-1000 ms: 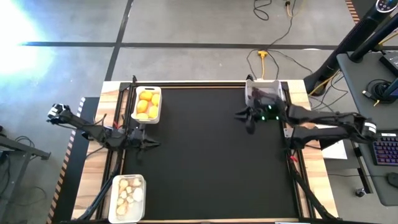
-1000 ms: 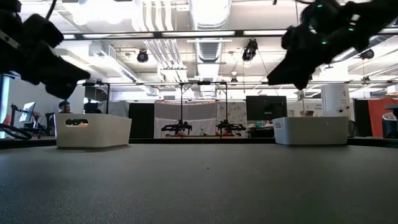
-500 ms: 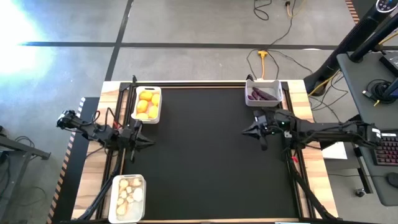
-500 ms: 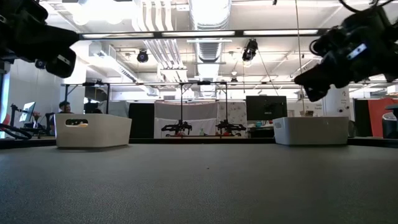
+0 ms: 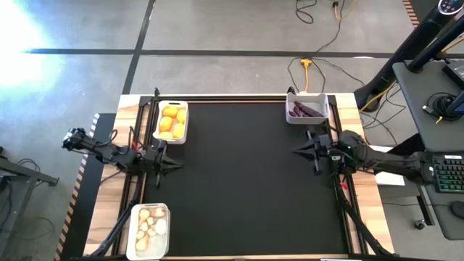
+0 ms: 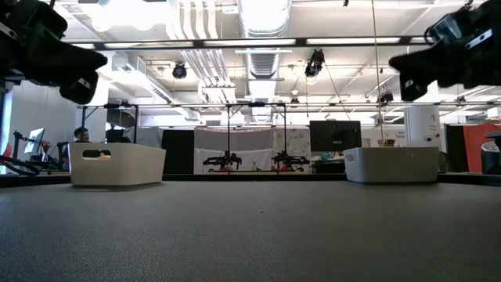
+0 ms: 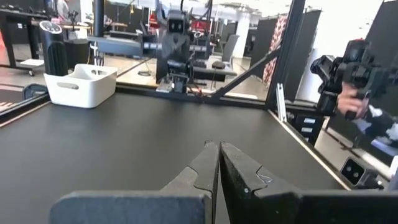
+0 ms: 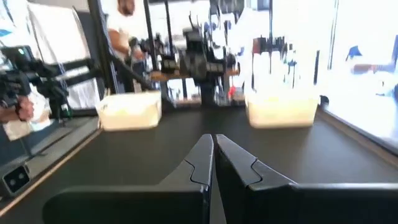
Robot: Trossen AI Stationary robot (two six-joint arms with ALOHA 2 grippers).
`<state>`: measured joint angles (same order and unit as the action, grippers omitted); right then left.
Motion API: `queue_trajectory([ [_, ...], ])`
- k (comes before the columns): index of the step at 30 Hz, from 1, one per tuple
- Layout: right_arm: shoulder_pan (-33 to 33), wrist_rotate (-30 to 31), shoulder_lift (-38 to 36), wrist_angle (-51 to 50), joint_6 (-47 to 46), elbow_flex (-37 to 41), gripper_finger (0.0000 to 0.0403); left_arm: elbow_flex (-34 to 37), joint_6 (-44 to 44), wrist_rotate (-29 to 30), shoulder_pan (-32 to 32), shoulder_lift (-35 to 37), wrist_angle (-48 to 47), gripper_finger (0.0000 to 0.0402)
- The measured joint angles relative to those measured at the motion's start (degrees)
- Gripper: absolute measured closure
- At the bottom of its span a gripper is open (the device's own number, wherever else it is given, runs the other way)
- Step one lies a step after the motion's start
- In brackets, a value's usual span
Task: Sort produce into baskets
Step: Return to Home Position
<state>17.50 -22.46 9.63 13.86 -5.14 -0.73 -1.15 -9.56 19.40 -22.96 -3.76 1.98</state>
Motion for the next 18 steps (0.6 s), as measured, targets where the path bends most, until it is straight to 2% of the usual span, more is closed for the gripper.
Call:
queue_trajectory([
  [6,0.0,1.65,-9.21,-6.17,1.89,0.05,0.0394,0.0,-0.1,0.02,0.0,-2.25,0.07,0.0401],
  [9,0.0,3.22,-9.59,-8.59,2.24,0.09,0.0394,0.0,-0.14,0.1,0.0,-3.06,0.13,0.0401],
  [18,0.0,3.04,-9.1,-8.95,1.79,0.09,0.0394,0.0,-0.15,0.2,0.0,-5.31,0.41,0.0401],
])
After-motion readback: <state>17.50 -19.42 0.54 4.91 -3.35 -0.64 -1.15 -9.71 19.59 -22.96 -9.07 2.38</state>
